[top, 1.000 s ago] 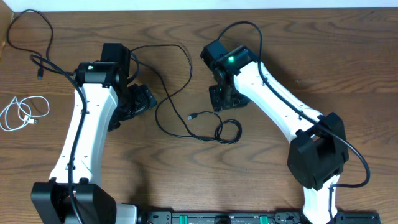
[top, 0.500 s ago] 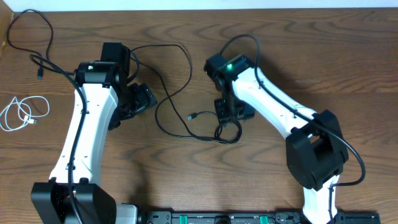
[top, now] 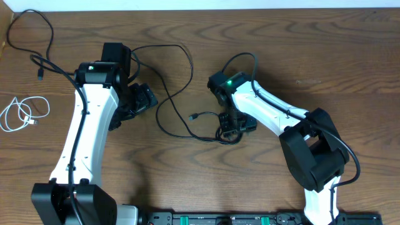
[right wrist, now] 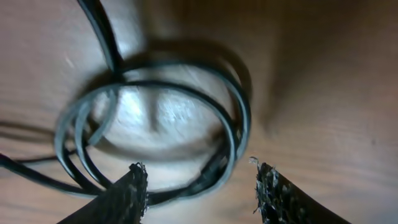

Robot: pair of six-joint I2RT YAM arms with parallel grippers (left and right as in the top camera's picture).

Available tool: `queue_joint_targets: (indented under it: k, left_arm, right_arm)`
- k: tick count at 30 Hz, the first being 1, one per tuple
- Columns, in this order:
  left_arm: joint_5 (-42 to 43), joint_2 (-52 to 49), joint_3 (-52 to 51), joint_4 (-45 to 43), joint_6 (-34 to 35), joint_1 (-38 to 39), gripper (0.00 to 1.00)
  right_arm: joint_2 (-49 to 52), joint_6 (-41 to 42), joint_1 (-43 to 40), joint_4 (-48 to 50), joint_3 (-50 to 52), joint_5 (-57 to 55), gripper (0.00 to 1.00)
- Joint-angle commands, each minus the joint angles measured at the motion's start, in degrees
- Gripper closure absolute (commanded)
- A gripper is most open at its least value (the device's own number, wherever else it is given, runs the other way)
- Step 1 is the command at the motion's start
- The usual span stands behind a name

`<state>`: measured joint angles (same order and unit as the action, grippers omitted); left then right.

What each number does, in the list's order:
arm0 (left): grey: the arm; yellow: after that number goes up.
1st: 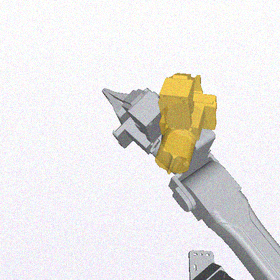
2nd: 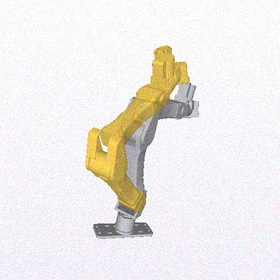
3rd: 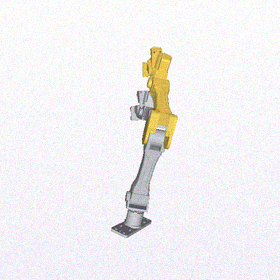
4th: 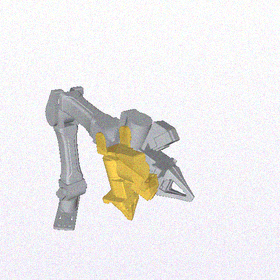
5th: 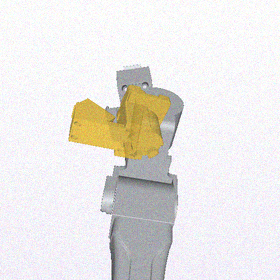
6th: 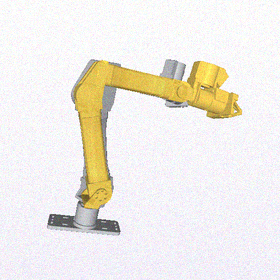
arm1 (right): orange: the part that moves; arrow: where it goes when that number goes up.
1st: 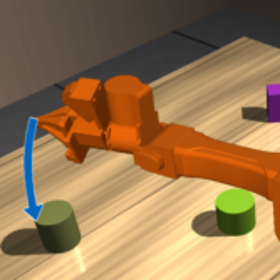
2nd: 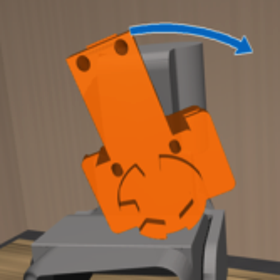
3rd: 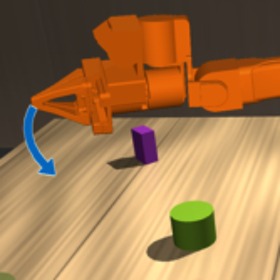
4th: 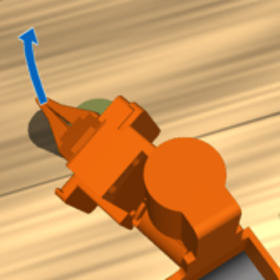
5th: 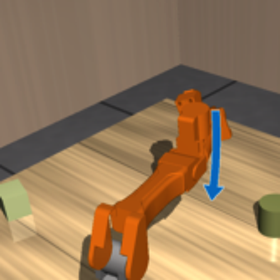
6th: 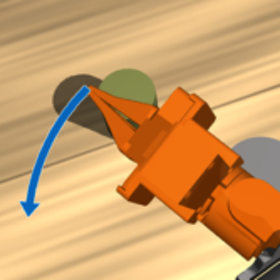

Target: Untangle cables

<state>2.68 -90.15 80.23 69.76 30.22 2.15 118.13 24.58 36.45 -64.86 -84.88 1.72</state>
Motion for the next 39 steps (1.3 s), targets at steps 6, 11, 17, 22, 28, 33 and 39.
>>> queue_joint_targets:
  k: [6,11,17,22,28,33,39]
  left_arm:
    - [-0.3,0.1,-0.3,0.7,0.5,0.2,0.02]
    - [-0.3,0.1,-0.3,0.6,0.5,0.2,0.02]
    - [-0.3,0.1,-0.3,0.7,0.5,0.2,0.02]
    - [-0.3,0.1,-0.3,0.2,0.5,0.2,0.02]
    - [-0.3,0.1,-0.3,0.0,0.5,0.2,0.02]
    - [-0.3,0.1,-0.3,0.0,0.5,0.2,0.02]
    - [-0.3,0.1,-0.3,0.0,0.5,0.2,0.02]
  right_arm:
    - [-0.5,0.7,0.0,4.6,2.6,-4.1,0.63]
    - [-0.5,0.7,0.0,4.6,2.7,-6.1,0.91]
    - [-0.5,0.7,0.0,3.6,2.3,-6.1,0.99]
    - [-1.9,0.7,-0.2,-2.8,-2.3,-6.4,0.99]
    - [-7.9,0.6,-0.1,-9.9,-9.4,-8.0,0.99]
    - [-15.9,-6.1,-0.5,-8.7,-11.8,3.8,0.99]
    - [-24.7,-9.6,-1.6,-6.5,-11.8,5.4,0.99]
